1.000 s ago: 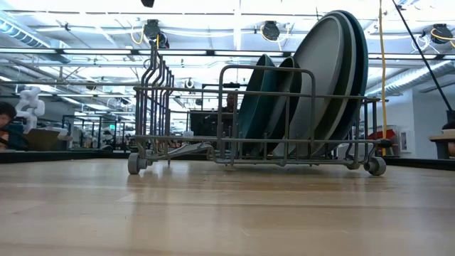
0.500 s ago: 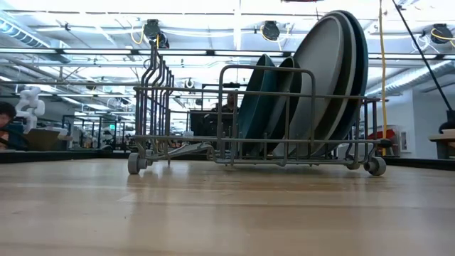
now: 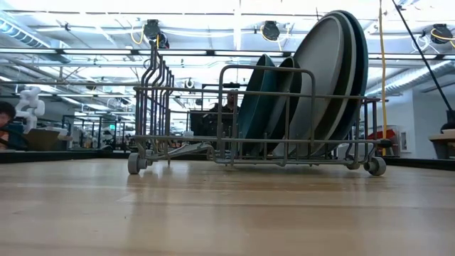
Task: Sort dishes
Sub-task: Put the orange plate into the dish rack
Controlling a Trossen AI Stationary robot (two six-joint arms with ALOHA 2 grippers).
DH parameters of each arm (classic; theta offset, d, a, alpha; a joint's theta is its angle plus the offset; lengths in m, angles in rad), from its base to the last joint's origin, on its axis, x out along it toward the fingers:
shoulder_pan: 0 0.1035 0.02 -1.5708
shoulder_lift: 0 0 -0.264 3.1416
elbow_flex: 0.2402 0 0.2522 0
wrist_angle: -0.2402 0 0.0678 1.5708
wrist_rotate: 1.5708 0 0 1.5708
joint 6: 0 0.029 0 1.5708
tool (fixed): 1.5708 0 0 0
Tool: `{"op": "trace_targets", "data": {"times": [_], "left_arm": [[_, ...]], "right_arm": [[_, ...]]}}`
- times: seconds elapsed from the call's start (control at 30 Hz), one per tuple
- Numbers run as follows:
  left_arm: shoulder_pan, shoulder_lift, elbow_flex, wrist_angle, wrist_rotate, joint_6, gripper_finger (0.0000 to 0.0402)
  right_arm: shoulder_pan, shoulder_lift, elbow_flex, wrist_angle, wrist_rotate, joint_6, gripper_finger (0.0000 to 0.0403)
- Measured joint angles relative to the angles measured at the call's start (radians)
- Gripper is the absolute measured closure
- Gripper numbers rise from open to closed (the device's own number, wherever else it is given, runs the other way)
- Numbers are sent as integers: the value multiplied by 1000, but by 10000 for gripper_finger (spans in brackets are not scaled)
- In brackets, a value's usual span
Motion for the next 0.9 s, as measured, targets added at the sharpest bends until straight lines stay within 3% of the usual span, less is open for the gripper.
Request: {"op": "trace_targets", "data": {"times": [0.27, 0.37, 0.53, 0.57, 0.63, 0.9], "left_arm": [[31, 29, 0, -28, 114, -5, 169], [30, 56, 0, -28, 113, 4, 222], [25, 78, 0, -38, 177, 111, 365], [24, 77, 0, -34, 188, 117, 376], [25, 69, 0, -34, 201, 116, 376], [34, -42, 2, -197, 60, 105, 376]], "right_arm": [[-38, 0, 0, 27, -9, -81, 402], [-47, 0, -1, 38, -15, -113, 402], [-54, -2, -2, 33, -13, -120, 397], [-55, -3, -2, 38, -12, -103, 390], [-56, -4, -2, 45, 5, -56, 370], [-56, 2, -2, 0, 132, 46, 254]]}}
